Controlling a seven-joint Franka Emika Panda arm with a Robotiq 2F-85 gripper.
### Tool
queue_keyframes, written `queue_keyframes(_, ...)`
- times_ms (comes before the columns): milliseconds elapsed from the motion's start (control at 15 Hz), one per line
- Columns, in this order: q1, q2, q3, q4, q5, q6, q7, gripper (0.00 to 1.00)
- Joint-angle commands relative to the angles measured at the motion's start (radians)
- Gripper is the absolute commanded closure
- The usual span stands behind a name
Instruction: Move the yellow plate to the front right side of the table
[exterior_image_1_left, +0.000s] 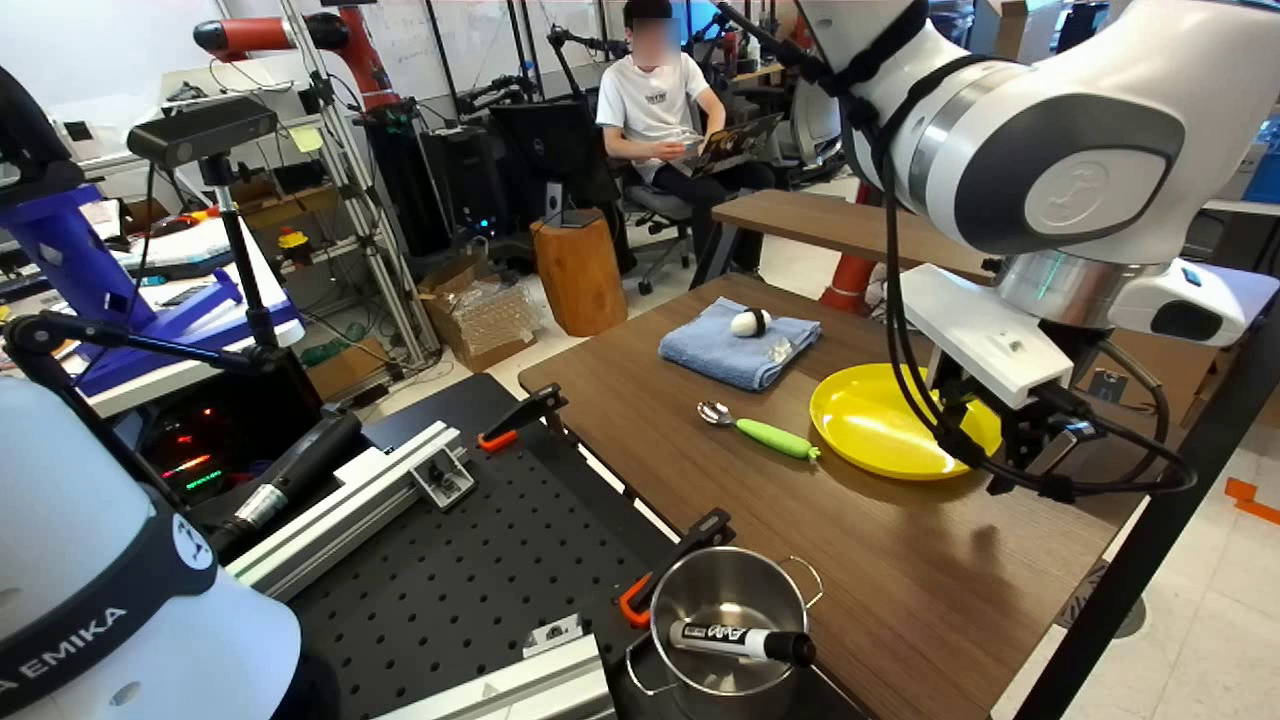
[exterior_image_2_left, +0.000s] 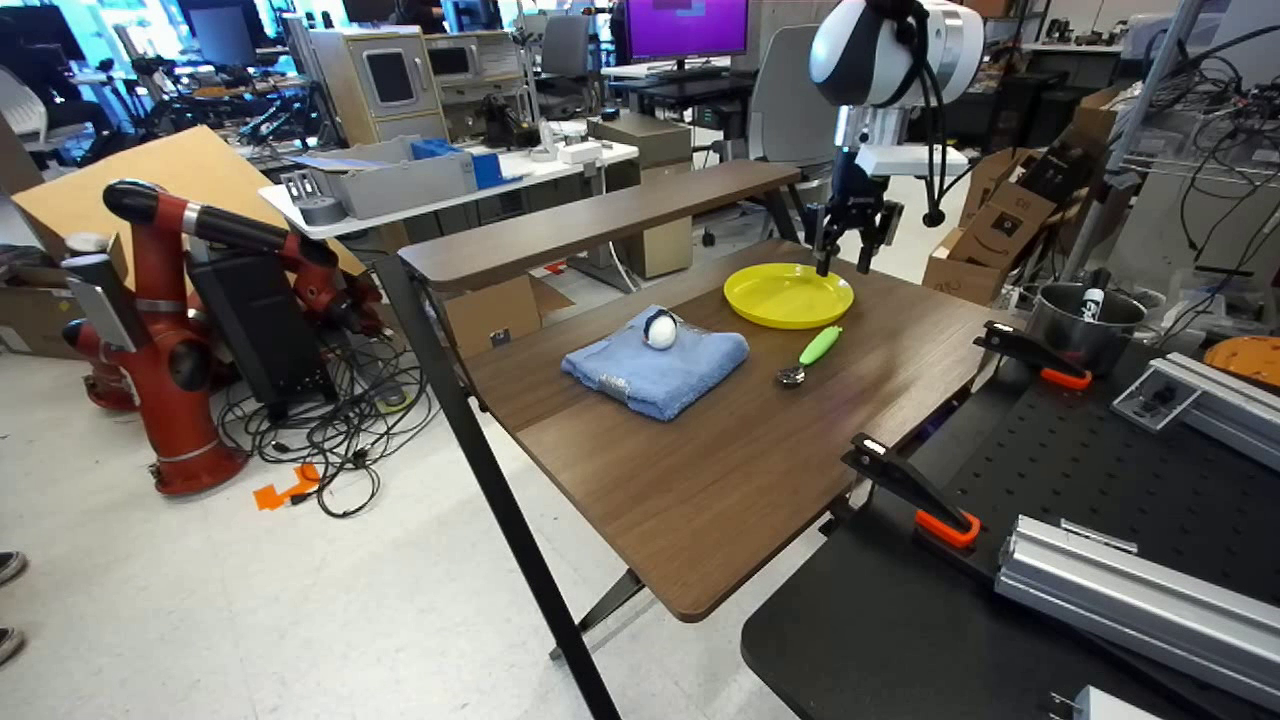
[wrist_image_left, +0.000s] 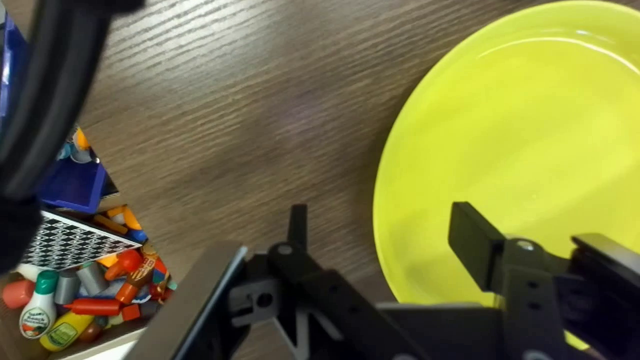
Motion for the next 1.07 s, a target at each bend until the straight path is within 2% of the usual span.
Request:
queue_keyframes(0,-0.004,0.049,0.004,0.083,0.007,-0.054,0.018,0.58)
queue_keyframes(333,-0.002,0.087,0.001,0.135,0.001,-0.076,0.028,0.95)
queue_keyframes(400,0.000,0.098,-0.001,0.149,-0.001,-0.085,0.033,0.99)
queue_keyframes(733,-0.001,0.109,0.001,0.182,0.001,-0.111,0.035,0.99)
queue_keyframes(1000,-0.010,0.082,0.010,0.166,0.011,-0.103,0.015,0.99)
